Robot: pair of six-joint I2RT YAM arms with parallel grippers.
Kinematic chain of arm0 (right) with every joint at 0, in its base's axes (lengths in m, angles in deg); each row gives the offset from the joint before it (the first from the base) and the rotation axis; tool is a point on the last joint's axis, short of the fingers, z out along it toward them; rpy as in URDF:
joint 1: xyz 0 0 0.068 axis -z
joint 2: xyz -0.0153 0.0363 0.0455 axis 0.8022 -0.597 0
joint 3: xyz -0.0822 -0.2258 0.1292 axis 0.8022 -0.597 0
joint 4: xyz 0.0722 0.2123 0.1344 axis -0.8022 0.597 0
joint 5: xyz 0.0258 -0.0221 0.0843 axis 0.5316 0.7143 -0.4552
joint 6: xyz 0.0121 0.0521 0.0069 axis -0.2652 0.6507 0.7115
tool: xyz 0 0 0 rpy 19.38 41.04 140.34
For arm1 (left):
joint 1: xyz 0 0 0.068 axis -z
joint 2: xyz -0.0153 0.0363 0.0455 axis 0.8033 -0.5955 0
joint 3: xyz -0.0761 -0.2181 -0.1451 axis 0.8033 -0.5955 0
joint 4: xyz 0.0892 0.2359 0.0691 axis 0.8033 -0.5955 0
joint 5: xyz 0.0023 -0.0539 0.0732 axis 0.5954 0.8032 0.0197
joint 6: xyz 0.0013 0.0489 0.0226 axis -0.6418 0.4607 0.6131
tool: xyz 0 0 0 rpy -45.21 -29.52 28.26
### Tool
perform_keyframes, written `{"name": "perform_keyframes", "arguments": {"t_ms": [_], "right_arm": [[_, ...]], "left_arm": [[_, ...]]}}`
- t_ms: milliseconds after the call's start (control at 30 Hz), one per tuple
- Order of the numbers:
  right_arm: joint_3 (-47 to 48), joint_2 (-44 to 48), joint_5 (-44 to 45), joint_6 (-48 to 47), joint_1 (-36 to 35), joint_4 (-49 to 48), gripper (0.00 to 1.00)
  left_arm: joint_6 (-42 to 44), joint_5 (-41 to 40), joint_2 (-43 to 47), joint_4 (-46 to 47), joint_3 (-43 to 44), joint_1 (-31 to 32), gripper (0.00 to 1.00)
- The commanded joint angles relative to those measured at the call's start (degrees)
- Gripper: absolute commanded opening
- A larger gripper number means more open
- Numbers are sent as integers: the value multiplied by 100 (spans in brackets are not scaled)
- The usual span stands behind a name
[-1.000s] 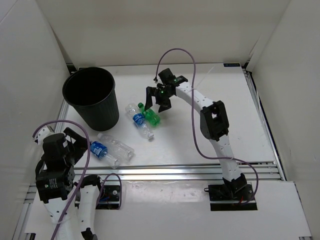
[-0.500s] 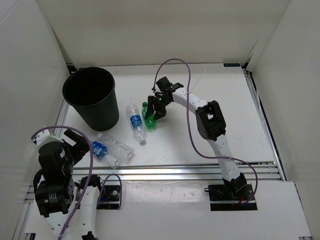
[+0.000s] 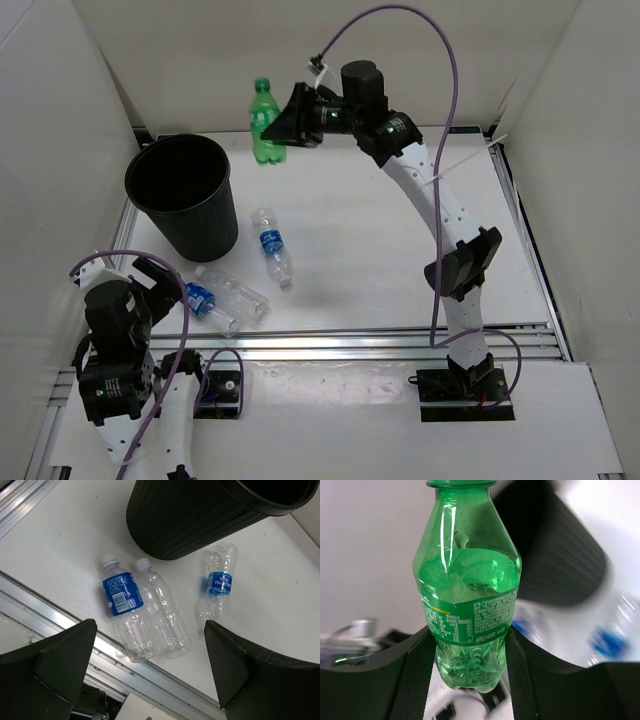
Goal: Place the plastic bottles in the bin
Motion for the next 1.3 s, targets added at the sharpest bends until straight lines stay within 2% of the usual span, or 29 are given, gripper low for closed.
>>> {"name": "perform_keyframes", "arguments": {"t_ms": [0, 100, 167, 233, 300, 333, 433, 500, 533, 567, 633, 667, 733, 767, 800, 867, 900, 933, 967, 1067, 1100, 1133, 1267], "right_arm": [[518, -499, -294, 923, -496, -1553, 51], [1055, -1098, 346, 1153, -839, -2539, 51], [811, -1100, 811, 1205, -1006, -3083, 51], [889, -1178, 1357, 881, -1102, -3148, 53], [942, -1179, 1629, 313, -1270, -3306, 63], [942, -1179, 2109, 126, -1444, -3306, 68], [1143, -960, 2306, -217, -1665, -3447, 100], [1232, -321, 2447, -447, -1666, -3280, 100], [936, 65, 2596, -499, -1666, -3279, 100], [829, 887, 2763, -561, -1666, -3410, 100], [679, 1647, 3175, -1122, -1666, -3762, 100], [496, 2278, 3769, -1298, -1666, -3824, 100], [240, 2878, 4327, -1415, -1561, -3720, 100], [178, 2951, 4329, -1144, -1326, -3406, 100], [99, 2952, 4111, -880, -914, -2489, 100], [-190, 3005, 3856, -552, -674, -1456, 100], [-827, 3057, 3741, -396, -673, -668, 100], [-1181, 3057, 3496, -81, -577, -417, 100], [-1646, 3153, 2693, 88, -576, -414, 100], [-3027, 3216, 2545, -183, -708, -326, 100], [-3300, 3085, 1953, -401, -708, -379, 100], [-3442, 2884, 1634, -594, -647, -396, 98], [-2093, 1487, 1358, -1289, -707, 725, 93]], "left_arm": [[-44, 63, -280, -59, 229, 70, 100], [-97, 11, -500, -393, 570, 185, 100], [-27, 11, -772, -587, 782, 307, 100], [26, -42, -1009, -657, 1046, 395, 100], [26, -121, -1115, -657, 1178, 501, 100], [26, -121, -1186, -657, 1179, 571, 100], [26, -174, -1186, -587, 1118, 624, 100], [26, -112, -1186, -499, 1117, 624, 100], [-26, -60, -1134, -421, 1117, 624, 100], [-96, -60, -1081, -359, 1117, 624, 100], [-166, -60, -1011, -359, 1117, 624, 100], [-237, -60, -915, -280, 1117, 624, 100], [-298, -60, -791, -218, 1030, 624, 100], [-351, -60, -643, -148, 968, 624, 100], [-352, -60, -563, -95, 907, 624, 100], [-535, -60, -387, -34, 627, 624, 100], [-736, -60, -186, 19, 512, 624, 100], [-825, -7, -89, 115, 398, 624, 100], [-904, 89, 104, 177, 144, 624, 100], [-1265, 90, 325, 291, -401, 624, 100], [-1379, 90, 473, 361, -543, 624, 100], [-1380, -6, 553, 362, -666, 624, 100], [-1319, -77, 668, 468, -913, 624, 100]]}}
